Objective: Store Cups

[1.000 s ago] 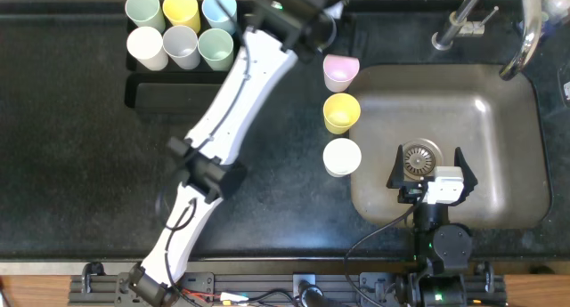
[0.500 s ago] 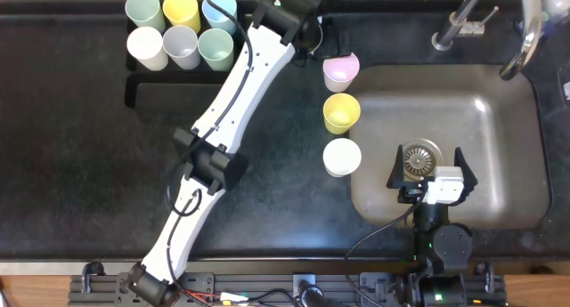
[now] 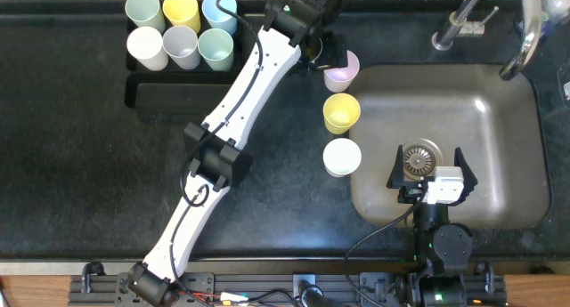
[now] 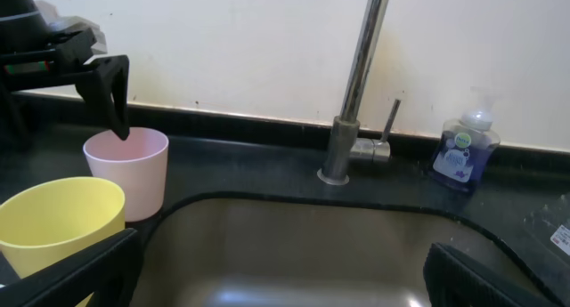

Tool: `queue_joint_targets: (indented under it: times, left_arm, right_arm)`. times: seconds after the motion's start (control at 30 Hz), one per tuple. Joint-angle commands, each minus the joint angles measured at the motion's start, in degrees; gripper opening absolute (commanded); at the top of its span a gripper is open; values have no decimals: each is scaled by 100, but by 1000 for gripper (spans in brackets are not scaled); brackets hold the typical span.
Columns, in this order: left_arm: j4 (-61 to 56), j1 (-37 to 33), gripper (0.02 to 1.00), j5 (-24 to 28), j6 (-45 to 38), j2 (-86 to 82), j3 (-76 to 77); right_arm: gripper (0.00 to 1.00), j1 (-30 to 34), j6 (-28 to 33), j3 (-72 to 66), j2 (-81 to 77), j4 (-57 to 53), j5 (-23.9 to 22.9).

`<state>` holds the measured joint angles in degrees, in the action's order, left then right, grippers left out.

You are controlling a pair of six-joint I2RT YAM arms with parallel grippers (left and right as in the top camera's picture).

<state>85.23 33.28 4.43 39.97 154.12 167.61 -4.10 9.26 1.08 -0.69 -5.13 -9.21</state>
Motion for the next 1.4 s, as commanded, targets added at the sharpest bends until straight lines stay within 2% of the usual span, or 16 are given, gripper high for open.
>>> queue_joint_targets:
  times: [0.03, 0.43, 0.47, 0.53, 0.6, 0.9, 1.07, 1.17, 1.3, 1.4]
  left_arm:
    - [59, -20, 998, -11, 107, 127, 109]
    - [120, -44, 1000, -11, 105, 258, 109]
    - [118, -44, 908, -22, 107, 258, 109]
    - [55, -44, 292, -55, 103, 256, 109]
    - [-24, -48, 47, -92, 103, 256, 111]
    - [-232, -308, 36, -446, 83, -605, 118]
    - [404, -811, 36, -883, 109, -1882, 116]
    - [1196, -1346, 36, -1250, 466, -2730, 0]
    - [1180, -2212, 36, -1397, 358, -4057, -1325]
    - [1178, -2872, 36, -1425, 407, -5031, -2857]
  right_arm:
    - [998, 37, 17, -26, 48, 44, -4]
    - [998, 37, 17, -26, 48, 44, -4]
    - [998, 37, 17, -26, 48, 44, -4]
    - [996, 37, 17, -26, 48, 44, -4]
    - [998, 37, 17, -26, 48, 44, -4]
    - [998, 37, 17, -26, 48, 44, -4]
    - [996, 37, 17, -26, 48, 44, -4]
    - [998, 37, 17, -26, 48, 44, -4]
    - [996, 37, 17, -26, 48, 42, -4]
    - [998, 37, 17, -26, 48, 44, -4]
